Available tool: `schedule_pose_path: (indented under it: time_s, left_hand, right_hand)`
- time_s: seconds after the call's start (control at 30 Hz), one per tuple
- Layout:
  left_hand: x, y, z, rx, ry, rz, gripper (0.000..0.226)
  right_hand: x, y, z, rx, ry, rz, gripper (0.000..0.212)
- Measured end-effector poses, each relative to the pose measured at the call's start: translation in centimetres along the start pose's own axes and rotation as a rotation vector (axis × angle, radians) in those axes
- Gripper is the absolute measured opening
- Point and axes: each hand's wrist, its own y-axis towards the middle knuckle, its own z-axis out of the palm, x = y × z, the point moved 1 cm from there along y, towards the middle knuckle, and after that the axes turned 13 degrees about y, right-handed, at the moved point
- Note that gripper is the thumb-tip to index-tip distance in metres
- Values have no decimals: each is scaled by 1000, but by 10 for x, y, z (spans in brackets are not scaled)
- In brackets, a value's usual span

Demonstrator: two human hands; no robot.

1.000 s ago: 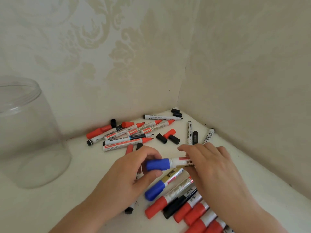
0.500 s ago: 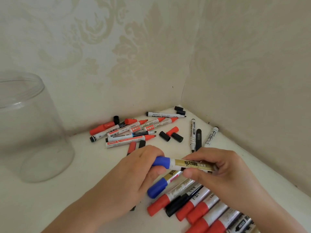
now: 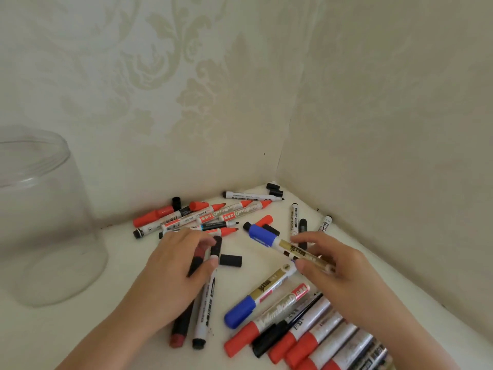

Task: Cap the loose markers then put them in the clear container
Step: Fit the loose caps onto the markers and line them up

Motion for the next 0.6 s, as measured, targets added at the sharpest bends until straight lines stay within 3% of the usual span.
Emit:
schedule_pose_path:
  time_s: [0.07, 0.17, 0.3, 0.47, 0.57, 0.6]
  left_hand:
    - [3, 0, 5, 68, 62, 16, 37]
    - [0, -3, 14, 120, 92, 27, 37]
    - [1, -1, 22, 25, 57, -120, 54]
    - [0, 3, 29, -61, -71, -330, 59]
    - [-4, 3, 24, -80, -113, -223, 55]
    - [-5, 3, 20, -66, -144, -174, 44]
  right_hand:
    - [8, -1, 6, 24, 2, -30, 25]
    - [15, -3, 26, 98, -22, -137, 27]
    - [18, -8, 62, 115, -182, -237, 31]
    - [22, -10, 99, 203, -321, -253, 43]
    - [16, -11, 107, 242, -416, -207, 50]
    - [17, -11, 104, 280, -425, -215, 55]
